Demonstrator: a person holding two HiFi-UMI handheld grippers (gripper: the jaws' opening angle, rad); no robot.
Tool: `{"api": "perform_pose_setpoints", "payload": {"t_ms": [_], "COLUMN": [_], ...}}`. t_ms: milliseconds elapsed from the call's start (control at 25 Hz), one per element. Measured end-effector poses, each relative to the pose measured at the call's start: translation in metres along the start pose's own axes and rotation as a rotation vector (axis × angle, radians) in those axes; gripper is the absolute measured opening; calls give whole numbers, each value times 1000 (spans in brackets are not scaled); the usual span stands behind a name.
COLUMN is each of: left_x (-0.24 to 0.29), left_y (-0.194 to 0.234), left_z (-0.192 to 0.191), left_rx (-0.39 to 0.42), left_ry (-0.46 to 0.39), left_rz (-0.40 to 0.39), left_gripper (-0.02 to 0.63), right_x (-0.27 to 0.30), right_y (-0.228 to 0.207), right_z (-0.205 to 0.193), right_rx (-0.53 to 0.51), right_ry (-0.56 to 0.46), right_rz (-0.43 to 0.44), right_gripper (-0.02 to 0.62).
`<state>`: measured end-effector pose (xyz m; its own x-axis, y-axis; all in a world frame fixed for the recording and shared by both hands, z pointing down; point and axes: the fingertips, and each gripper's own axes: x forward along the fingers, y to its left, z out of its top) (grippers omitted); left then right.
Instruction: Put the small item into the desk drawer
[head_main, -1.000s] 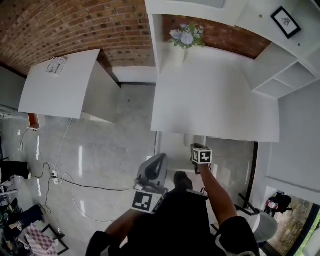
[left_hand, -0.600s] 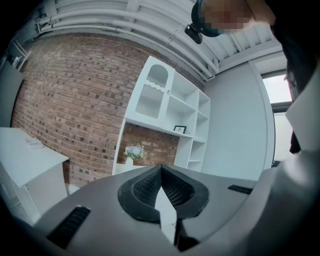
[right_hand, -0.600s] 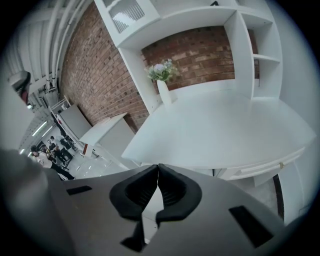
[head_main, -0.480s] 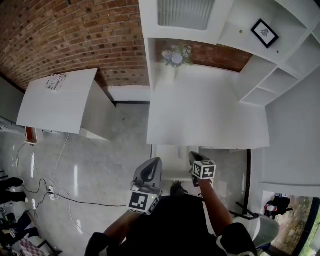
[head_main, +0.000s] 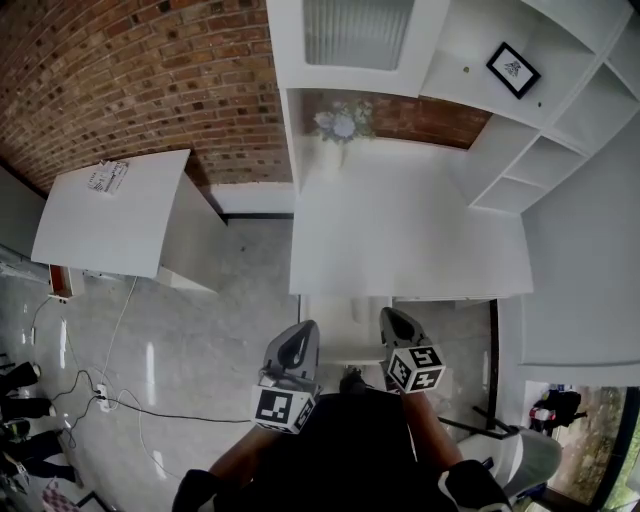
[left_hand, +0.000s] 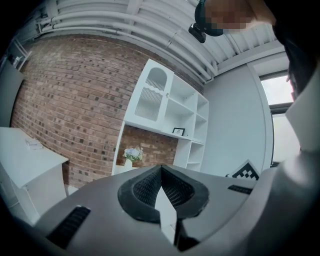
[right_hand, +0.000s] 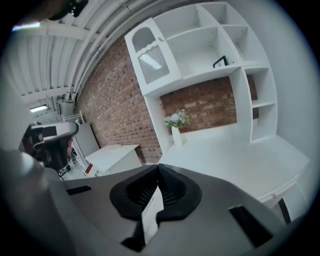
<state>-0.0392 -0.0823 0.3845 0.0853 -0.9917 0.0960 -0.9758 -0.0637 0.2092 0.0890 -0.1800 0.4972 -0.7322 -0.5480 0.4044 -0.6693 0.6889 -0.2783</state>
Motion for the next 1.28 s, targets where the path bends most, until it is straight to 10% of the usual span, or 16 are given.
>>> {"api": "perform_pose_setpoints", "payload": {"t_ms": [400,1280], "left_x": [-6,-7], "left_y": [3,-8], "left_z": [0,-8], "left_rx": [7,4], "left_ry": [-3,19], "left_rz": [17,2], "left_gripper": [23,23], "right_x": [-63,-74], "right_y": [50,51], "right_z": [56,50], "right_rx": [-121,-114], "right_ry": [-215,-219], "right_rz": [7,-21], "right_gripper": [14,14]}}
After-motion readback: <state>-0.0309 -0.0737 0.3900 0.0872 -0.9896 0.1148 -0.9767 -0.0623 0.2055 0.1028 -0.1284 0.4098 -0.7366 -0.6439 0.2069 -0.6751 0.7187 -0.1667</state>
